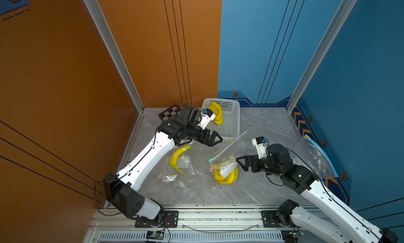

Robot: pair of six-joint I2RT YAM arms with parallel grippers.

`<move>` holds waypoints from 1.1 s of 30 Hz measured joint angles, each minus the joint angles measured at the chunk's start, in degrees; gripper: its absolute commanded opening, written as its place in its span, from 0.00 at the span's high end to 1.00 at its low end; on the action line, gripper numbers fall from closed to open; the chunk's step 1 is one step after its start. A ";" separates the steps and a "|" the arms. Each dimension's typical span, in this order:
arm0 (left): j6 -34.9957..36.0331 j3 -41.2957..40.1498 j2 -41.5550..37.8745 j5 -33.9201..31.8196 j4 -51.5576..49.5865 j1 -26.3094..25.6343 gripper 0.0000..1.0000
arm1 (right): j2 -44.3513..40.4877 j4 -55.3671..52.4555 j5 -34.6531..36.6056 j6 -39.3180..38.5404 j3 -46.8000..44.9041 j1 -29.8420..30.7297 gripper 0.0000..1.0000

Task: Open the zip-top bag and take out the banana
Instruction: Unzip the zipper on the zipper food storage bag, then open the zipper of the food storage bag at the center of the board.

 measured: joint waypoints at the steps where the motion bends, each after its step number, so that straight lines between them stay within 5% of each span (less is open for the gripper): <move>1: -0.55 -0.04 1.97 0.35 0.00 0.15 0.02 | 0.68 1.01 -0.72 0.11 -0.26 -0.26 0.00; 15: -4.57 -0.04 9.84 9.77 2.58 -3.32 0.19 | 14.01 17.11 -8.94 0.44 -2.62 -0.68 0.08; 19: -5.70 -0.50 9.92 11.78 3.85 -4.98 0.28 | 16.98 18.18 -9.29 -1.51 -0.35 0.37 0.24; 26: -6.73 -1.36 9.94 12.94 5.09 -4.24 0.32 | 19.23 18.08 -9.20 -4.72 3.32 1.27 0.93; 33: -6.75 -2.69 8.79 12.83 5.20 -1.68 0.27 | 16.90 14.62 -8.74 -11.13 3.82 1.36 0.99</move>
